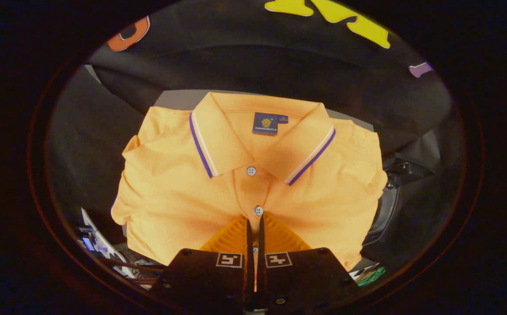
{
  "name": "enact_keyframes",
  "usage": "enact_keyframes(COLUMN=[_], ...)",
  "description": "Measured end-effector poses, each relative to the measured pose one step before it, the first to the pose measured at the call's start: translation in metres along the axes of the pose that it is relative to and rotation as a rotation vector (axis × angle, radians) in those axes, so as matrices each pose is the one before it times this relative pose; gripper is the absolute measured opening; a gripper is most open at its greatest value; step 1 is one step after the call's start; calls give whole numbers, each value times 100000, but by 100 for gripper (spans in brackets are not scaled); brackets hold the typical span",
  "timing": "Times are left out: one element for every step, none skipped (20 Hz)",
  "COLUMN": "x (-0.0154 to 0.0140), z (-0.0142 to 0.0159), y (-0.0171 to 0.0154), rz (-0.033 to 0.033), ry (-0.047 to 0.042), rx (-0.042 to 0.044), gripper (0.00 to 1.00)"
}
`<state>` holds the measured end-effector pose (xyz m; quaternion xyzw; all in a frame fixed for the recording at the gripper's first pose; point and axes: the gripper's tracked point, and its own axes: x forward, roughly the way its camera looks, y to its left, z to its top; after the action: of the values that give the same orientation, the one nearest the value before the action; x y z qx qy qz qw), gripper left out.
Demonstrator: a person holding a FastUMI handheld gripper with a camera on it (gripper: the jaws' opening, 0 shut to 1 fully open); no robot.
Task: Put the clothes into the washing machine and then close the washing machine lid.
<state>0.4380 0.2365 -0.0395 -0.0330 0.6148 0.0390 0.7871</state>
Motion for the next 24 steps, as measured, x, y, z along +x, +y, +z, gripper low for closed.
enact_keyframes(x=[-135,-375,-485,-455,-558,-555,-334,-391,-520,-815,-631,-934,-825,-896,-499,-320,-540,-797,-536,-581,-544,-495,-494,-364], z=[6,177,198,166,243,170,302,210,378,418,547,436,590,577,196,-11,-56,-552,-92,-157,-48,-233,-100,-331], y=[-219,-176,-8,-135,-166,-193,-194,-233,-215,-55,1,-69,-233,-383,-473,-680,-708,-803,-709,-682,-601,-657,-788,-1072], rz=[774,537,774,816,1012,937,772,51,126,212,839,543,209,-83,-161,84,-199,55,-319,-184,-181,-203,-282,-856], ry=[26,148,-74,-683,-898,-828,-937,-975,-1218,-1198,-1082,-919,-1126,-1230,-1360,-1536,-1111,-854,-777,-912,-964,-918,-1038,-1166], rx=[923,940,440,607,911,981,889,643,534,908,1178,1465,1394,1198,1093,905,1431,1540,920,511,711,447,-781,-6], gripper=[6,6,6,6,6,6,6,6,6,6,6,6,6,6,6,6,6,6,6,6,6,6,6,6])
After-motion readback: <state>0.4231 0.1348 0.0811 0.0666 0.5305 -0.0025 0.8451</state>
